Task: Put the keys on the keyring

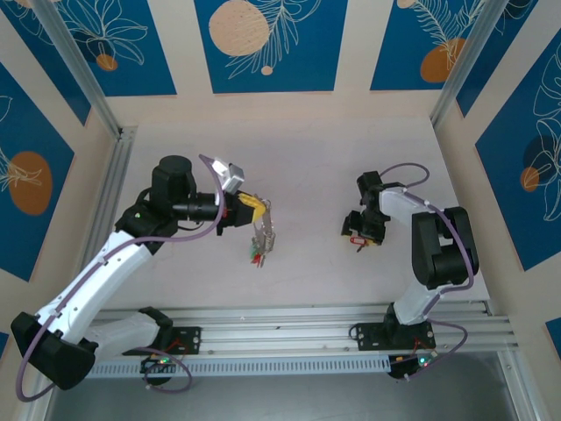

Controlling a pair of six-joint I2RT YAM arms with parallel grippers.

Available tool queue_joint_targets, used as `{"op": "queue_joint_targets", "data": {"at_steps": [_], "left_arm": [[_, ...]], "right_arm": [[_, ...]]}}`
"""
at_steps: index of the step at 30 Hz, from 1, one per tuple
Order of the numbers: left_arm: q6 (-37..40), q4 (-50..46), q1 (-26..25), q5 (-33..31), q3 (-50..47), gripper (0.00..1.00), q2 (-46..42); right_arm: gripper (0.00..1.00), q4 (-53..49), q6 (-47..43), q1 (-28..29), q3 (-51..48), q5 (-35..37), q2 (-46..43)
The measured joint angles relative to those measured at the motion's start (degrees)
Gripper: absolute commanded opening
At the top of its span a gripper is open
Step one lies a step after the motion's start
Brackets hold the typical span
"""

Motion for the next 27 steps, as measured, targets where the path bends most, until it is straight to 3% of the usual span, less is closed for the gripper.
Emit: {"op": "queue_joint_targets", "data": {"at_steps": [8, 21, 27], "left_arm": [[-0.2, 0.3, 1.1, 0.0, -0.1, 0.0, -0.5], [-0.2, 0.3, 1.5, 0.0, -0.3, 0.0, -0.5], [-0.7, 0.5, 1.5, 0.0, -0.5, 0.0, -0.5]], "right_arm": [[0.66, -0.1, 1.4, 4.5, 0.8, -3.1, 0.8], [0.66, 4.7, 16.2, 23.1, 1.7, -11.3, 1.4], [0.66, 2.7, 17.9, 24.9, 6.1, -11.0, -0.7]]}}
